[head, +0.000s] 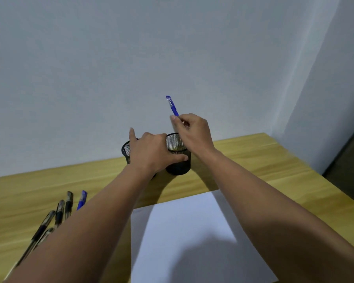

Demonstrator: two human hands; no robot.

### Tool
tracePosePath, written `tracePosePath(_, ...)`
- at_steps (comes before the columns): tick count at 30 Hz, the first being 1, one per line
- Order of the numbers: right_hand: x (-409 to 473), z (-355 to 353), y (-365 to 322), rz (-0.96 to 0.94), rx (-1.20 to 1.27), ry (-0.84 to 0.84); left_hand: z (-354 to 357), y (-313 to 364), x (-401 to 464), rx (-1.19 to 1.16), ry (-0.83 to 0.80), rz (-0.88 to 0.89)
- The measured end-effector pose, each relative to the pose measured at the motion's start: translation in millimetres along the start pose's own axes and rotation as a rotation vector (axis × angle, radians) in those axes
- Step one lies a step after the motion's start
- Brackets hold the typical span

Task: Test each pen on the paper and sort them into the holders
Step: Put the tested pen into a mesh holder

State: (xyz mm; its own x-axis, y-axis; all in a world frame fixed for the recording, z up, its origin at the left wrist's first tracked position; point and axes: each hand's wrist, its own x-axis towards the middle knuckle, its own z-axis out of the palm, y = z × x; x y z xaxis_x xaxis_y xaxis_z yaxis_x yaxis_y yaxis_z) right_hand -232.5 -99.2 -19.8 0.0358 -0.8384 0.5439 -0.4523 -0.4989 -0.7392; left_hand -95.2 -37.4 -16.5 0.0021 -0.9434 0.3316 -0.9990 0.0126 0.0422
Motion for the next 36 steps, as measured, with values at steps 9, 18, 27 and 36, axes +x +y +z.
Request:
tracePosePath(9,-3,-5,-8,0.002,-0.162,-0.087,-1,2,0,0.019,-0.026,0.002)
tracePosePath(18,0,-29,-36,0.088,-0.151,-0.056,-33,-2,-27,0.032,-0.048,-0.044)
tracePosePath(27,-41,-29,-119,0.077,0.000,-0.052,-81,-79,-110,-0.157,-0.047,-0.267)
tracePosePath(36,-113,67,-151,0.150,-0.169,-0.662,-61,-155,-174,-0.124,-0.133,-0.353)
